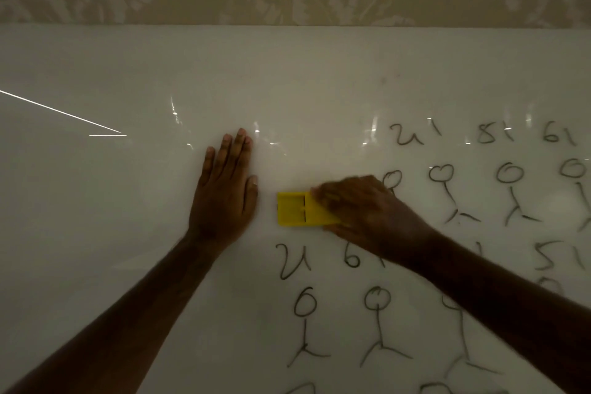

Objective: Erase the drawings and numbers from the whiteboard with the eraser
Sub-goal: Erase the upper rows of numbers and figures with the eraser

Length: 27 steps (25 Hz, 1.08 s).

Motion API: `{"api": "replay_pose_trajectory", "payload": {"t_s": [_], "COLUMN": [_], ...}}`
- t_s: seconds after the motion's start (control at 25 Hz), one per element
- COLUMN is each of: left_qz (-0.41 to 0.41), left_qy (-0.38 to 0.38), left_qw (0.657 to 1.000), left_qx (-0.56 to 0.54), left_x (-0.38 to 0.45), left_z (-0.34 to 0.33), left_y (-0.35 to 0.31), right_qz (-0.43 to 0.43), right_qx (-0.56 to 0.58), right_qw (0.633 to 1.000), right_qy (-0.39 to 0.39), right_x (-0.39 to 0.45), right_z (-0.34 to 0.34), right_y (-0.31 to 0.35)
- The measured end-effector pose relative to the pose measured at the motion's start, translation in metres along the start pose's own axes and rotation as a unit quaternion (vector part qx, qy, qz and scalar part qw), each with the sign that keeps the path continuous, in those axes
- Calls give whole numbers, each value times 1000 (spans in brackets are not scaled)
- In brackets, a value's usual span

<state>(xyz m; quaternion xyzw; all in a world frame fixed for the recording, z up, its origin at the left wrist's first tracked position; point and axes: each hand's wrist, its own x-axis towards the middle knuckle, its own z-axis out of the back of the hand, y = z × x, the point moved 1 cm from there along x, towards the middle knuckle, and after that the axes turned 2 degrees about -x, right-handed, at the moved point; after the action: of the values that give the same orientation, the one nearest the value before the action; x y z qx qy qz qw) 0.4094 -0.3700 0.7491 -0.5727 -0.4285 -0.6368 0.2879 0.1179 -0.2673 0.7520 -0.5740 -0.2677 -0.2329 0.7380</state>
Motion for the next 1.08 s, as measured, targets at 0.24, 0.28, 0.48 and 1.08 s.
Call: {"api": "replay_pose_trajectory", "payload": {"t_s": [0.24,0.28,0.48,1.08], "left_qz": [2,2,-5,-36], "left_qy": [11,14,27,30], "left_qw": [1000,1000,999,997], "left_qx": [14,17,25,59], "left_x": [2,3,20,42], "left_z": [-1,-1,-3,-8], "left_y": [-2,-3,-9,-20], "right_qz": [-51,-85,-158,-132], "right_qx": [-36,-40,-52,-61], "right_qw": [998,995,985,988], "right_qy": [-4,-18,-52,-49], "right_x": [-26,-16,55,-14], "right_z": [30,35,27,50], "right_y": [-65,-82,-104,-129]}}
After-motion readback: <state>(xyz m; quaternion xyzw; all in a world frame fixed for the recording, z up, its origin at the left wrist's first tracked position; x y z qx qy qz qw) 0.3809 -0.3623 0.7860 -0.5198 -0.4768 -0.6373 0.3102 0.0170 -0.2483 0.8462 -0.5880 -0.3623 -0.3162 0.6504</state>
